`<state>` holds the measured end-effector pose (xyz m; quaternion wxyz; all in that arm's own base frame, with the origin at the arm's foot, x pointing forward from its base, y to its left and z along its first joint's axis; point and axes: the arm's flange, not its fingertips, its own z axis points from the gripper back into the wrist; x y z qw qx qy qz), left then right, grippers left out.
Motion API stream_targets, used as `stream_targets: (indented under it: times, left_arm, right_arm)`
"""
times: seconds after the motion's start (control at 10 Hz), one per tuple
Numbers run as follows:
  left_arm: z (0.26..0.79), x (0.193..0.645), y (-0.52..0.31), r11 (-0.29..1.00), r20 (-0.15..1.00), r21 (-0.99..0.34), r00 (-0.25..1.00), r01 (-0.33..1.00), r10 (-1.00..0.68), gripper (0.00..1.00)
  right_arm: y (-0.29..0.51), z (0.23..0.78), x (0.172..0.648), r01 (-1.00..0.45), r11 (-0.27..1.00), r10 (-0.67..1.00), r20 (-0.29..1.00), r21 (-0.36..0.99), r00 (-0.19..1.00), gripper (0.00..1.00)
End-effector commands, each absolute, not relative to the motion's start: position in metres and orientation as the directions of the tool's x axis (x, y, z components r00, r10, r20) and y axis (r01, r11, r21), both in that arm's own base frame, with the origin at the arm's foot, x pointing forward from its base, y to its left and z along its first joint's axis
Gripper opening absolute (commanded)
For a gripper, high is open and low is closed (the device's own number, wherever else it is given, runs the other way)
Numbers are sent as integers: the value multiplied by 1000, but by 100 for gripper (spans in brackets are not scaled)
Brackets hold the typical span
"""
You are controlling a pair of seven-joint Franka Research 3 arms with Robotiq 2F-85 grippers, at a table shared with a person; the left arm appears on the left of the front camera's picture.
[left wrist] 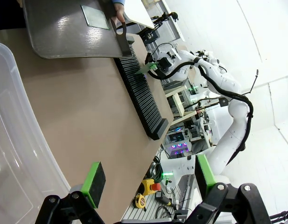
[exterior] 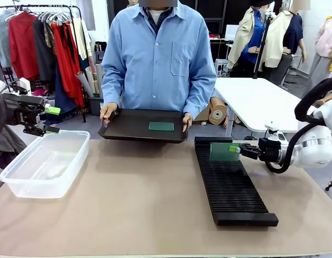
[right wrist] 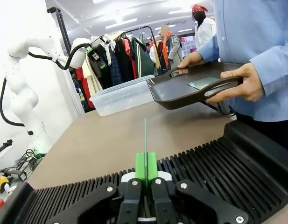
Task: Sort PCBs into racks and boxes based on the side picked up.
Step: If the short side of the Blank PCB is picked up, insert it into the PCB Rack ; if the long side is picked up, place it in the Organizing box.
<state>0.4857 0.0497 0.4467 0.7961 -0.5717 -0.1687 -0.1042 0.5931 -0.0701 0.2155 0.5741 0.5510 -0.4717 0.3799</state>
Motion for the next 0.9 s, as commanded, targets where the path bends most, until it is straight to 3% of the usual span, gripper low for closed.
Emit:
stream_targets:
  times: [0.0,0.8]
  left_arm:
    - [449,486,49,326,379,-879,925,348,36,100]
    - [449,486,49,326,379,-879,925,348,36,100]
  right_arm:
    - [-69,218,598,-955,107,-75,960,276,270,0]
    - [-70,216,593,-956,104,-84,960,274,266,0]
